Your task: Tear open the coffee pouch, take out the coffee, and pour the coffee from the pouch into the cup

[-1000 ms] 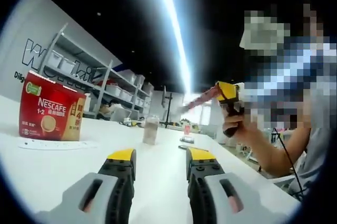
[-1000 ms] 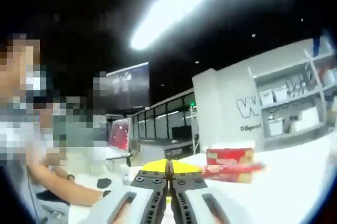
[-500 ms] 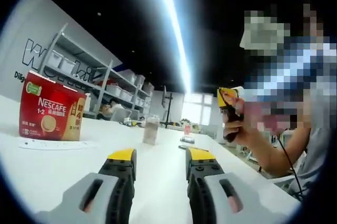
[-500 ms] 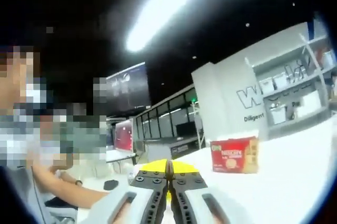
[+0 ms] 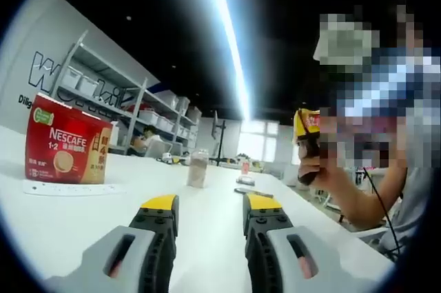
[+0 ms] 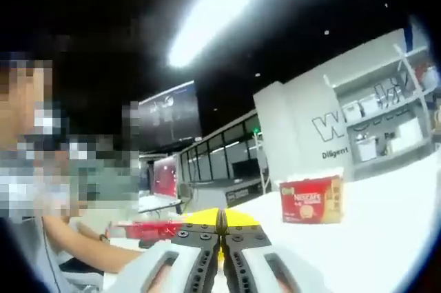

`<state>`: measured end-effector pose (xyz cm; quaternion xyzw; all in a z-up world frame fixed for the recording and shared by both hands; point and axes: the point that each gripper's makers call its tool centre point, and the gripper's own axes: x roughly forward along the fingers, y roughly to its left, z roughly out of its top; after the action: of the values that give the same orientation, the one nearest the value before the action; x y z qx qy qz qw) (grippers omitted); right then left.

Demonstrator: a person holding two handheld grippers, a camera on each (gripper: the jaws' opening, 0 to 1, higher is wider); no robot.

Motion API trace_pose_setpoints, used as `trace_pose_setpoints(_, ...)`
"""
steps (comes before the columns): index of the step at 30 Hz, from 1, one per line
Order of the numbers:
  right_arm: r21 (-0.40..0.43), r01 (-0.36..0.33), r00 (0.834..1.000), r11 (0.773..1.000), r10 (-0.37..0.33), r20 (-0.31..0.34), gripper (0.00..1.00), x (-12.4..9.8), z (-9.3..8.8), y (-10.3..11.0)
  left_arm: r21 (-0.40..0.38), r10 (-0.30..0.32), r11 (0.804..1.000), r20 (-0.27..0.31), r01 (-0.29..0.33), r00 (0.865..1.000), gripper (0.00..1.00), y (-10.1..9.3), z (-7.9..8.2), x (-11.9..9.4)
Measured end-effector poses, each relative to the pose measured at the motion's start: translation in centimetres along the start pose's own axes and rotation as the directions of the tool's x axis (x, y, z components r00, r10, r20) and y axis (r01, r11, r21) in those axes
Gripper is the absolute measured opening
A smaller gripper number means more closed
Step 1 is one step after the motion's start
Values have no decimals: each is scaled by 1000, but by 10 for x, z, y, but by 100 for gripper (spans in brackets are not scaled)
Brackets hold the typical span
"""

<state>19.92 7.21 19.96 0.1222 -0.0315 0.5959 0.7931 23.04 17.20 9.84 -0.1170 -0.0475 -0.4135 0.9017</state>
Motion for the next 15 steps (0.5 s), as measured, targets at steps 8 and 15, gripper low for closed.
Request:
trace_pose_setpoints(8, -54, 10, 1000, 998, -11, -11, 1, 7, 9, -1, 1, -9, 1000, 2, 9, 1000, 39, -1, 0, 1)
trace_pose_setpoints(15, 20, 2, 1000, 1000, -2, -16, 1, 10, -5, -38, -18, -41, 999, 27, 42, 999, 39, -6, 5, 2)
